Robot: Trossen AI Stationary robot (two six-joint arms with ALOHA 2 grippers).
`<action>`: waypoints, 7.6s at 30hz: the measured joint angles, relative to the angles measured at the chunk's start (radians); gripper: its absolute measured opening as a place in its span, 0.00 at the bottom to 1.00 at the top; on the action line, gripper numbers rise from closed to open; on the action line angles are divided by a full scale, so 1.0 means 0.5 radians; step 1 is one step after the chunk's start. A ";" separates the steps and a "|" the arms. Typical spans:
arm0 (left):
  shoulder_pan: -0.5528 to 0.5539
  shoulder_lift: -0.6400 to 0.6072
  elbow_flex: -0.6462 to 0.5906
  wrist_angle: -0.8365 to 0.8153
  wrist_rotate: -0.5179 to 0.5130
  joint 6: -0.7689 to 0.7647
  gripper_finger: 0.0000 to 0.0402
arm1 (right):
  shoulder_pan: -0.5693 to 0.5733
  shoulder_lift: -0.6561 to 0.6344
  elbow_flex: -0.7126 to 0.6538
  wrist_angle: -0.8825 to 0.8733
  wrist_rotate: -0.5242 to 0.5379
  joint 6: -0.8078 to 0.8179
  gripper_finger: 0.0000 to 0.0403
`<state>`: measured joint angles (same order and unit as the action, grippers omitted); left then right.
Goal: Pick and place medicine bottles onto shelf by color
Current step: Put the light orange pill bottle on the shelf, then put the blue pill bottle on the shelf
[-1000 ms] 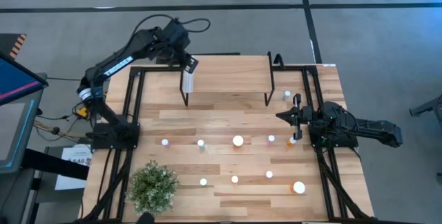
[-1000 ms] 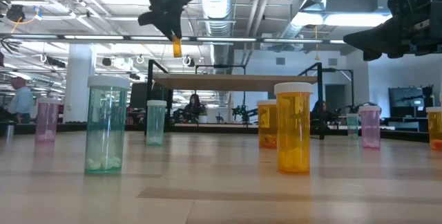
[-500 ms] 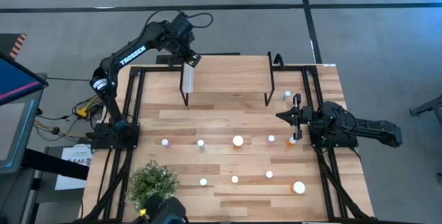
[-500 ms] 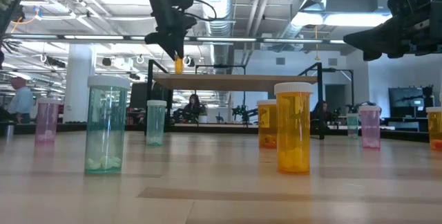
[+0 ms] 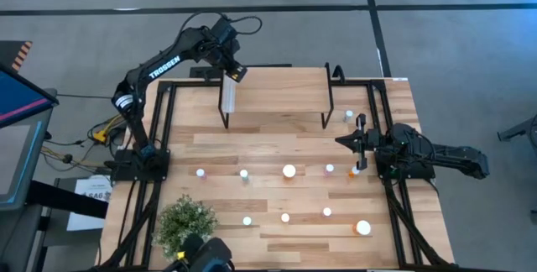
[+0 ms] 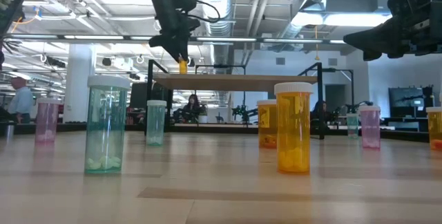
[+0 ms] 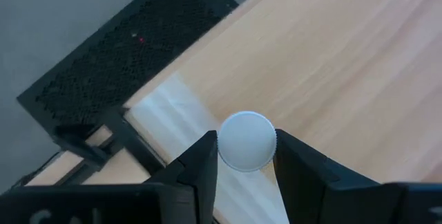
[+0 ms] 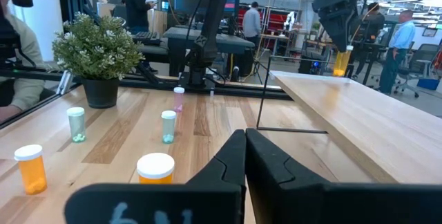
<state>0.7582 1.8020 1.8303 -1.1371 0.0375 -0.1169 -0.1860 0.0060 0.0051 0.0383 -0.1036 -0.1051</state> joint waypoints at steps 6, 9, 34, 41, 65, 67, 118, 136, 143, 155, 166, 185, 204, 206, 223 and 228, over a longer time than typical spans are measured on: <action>-0.002 0.023 -0.002 -0.003 -0.015 -0.009 0.28 | 0.000 0.000 -0.001 0.000 -0.001 0.000 0.07; -0.002 0.035 -0.002 0.006 -0.038 -0.010 0.28 | 0.000 0.000 -0.001 0.000 0.000 0.000 0.07; -0.005 0.033 -0.003 -0.029 -0.052 -0.011 0.37 | 0.000 0.000 0.000 0.000 -0.001 0.001 0.07; -0.011 0.031 -0.003 -0.052 -0.052 0.000 0.37 | 0.000 0.000 0.000 0.000 -0.001 0.000 0.07; -0.038 -0.149 -0.003 -0.207 -0.042 0.130 0.58 | 0.000 0.000 -0.001 0.000 -0.001 0.001 0.07; -0.043 -0.236 -0.003 -0.215 -0.031 0.151 0.58 | 0.000 0.001 0.000 0.000 -0.001 0.000 0.07; -1.359 -1.998 -2.558 2.313 -0.210 -0.166 0.58 | 0.000 0.000 0.000 0.004 0.000 -0.121 0.07; -1.460 -1.998 -2.558 2.444 -0.204 0.042 0.58 | 0.000 0.001 -0.001 0.214 -0.001 0.062 0.07; -1.460 -1.998 -2.558 2.569 -0.101 0.174 0.58 | 0.000 0.001 0.041 0.440 0.025 0.113 0.07; -1.460 -2.102 -2.578 2.557 -0.086 0.191 0.58 | 0.036 0.211 0.322 0.458 0.106 0.109 0.15; -1.463 -2.263 -2.815 2.758 -0.052 0.052 0.58 | 0.184 0.865 0.648 0.461 0.162 0.206 0.20; -1.589 -2.647 -2.892 2.666 0.008 0.180 0.58 | 0.599 1.389 0.851 0.352 0.400 0.288 0.20; -1.589 -2.645 -2.890 2.853 0.109 0.053 0.58 | 0.603 1.441 0.851 0.366 0.430 0.262 0.20; -1.589 -2.645 -2.890 2.845 0.109 0.051 0.58 | 0.603 1.440 0.851 0.366 0.430 0.262 0.20; -1.589 -2.533 -2.890 2.690 -0.237 -0.127 0.58 | 0.607 1.440 0.852 0.281 0.430 0.302 0.20; -1.588 -2.477 -2.890 2.700 -0.364 -0.136 0.58 | 0.607 1.440 0.875 0.229 0.430 0.302 0.20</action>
<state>-0.0360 0.5634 0.3851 0.2128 -0.1443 -0.1848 0.1173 0.7261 0.4428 0.1526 0.1112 0.0460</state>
